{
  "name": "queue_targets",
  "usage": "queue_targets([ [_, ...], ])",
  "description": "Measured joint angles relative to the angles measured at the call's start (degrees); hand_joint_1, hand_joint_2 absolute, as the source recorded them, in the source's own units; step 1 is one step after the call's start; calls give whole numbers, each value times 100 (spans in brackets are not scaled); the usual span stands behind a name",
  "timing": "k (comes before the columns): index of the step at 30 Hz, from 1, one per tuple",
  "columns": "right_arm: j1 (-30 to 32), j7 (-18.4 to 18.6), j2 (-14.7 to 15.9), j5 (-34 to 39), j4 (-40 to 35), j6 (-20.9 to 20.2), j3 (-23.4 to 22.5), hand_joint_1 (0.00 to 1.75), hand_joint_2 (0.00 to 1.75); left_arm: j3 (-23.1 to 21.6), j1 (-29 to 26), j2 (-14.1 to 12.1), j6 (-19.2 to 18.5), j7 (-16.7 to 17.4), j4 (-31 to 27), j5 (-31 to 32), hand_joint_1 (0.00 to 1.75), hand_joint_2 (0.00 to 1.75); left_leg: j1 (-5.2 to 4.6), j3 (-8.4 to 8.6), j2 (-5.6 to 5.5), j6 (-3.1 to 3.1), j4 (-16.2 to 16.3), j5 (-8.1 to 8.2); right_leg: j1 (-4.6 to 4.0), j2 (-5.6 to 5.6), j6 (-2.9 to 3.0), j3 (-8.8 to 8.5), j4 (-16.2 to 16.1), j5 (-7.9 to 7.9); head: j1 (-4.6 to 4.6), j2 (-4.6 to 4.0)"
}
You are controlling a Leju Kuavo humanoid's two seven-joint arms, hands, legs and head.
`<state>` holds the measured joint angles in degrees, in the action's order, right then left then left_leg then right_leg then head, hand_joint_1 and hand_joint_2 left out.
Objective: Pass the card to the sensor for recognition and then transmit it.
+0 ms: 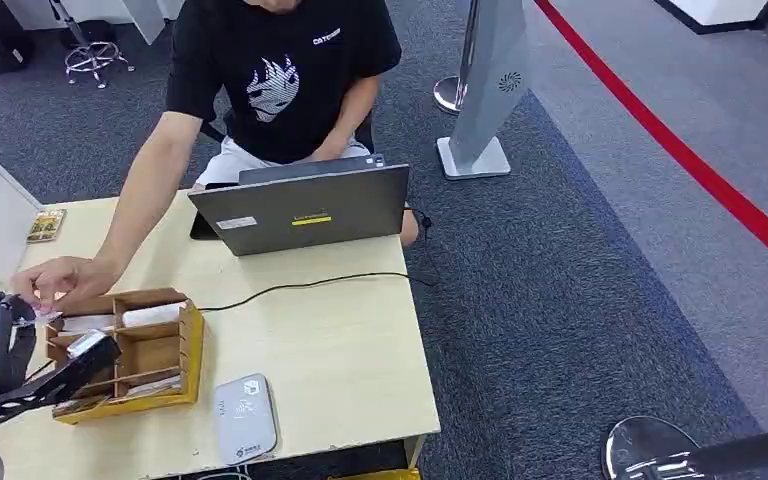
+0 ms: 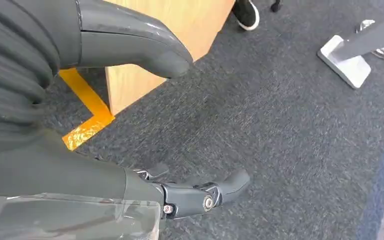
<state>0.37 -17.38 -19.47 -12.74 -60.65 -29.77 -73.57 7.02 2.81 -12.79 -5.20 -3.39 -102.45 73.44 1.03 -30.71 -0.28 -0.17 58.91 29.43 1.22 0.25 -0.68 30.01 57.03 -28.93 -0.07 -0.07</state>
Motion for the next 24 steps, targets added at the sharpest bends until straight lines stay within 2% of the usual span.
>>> queue_targets([
  [5, -10, -20, -20, 11, 20, -162, -65, 0, 175, -44, -362, 53, 266, -155, -458, -76, 175, 175, 0, -5, 0, 1, 0, 1, 0, -2, -2, 7, -1, -2, 4, 0],
  [7, -18, -20, -31, 11, 33, -166, -85, 0, 175, -68, -453, 68, 293, -173, -573, -76, 175, 175, 0, -6, 0, 1, 0, 1, 0, -1, -2, 8, -1, -2, 2, 0],
  [12, -5, -57, -44, 9, 98, -65, -79, 0, 175, -214, -691, 153, 649, -361, -936, -70, 175, 175, 0, -5, 1, 1, 0, 1, 0, 0, -2, 8, -1, -2, 2, 0],
  [17, 46, -94, -48, 2, 282, 66, 41, 0, 175, -817, -1030, 293, 776, -365, -1368, 219, 175, 175, -4, -8, -1, 2, 0, 2, 3, -2, -2, 10, -2, -2, 2, 0],
  [24, 61, -125, -48, -105, 507, 149, 144, 0, 175, -1827, -1240, 350, 769, -290, -1357, 466, 175, 175, -4, -10, 1, 2, 0, 1, 4, 0, -2, 15, -2, -1, 4, 0],
])
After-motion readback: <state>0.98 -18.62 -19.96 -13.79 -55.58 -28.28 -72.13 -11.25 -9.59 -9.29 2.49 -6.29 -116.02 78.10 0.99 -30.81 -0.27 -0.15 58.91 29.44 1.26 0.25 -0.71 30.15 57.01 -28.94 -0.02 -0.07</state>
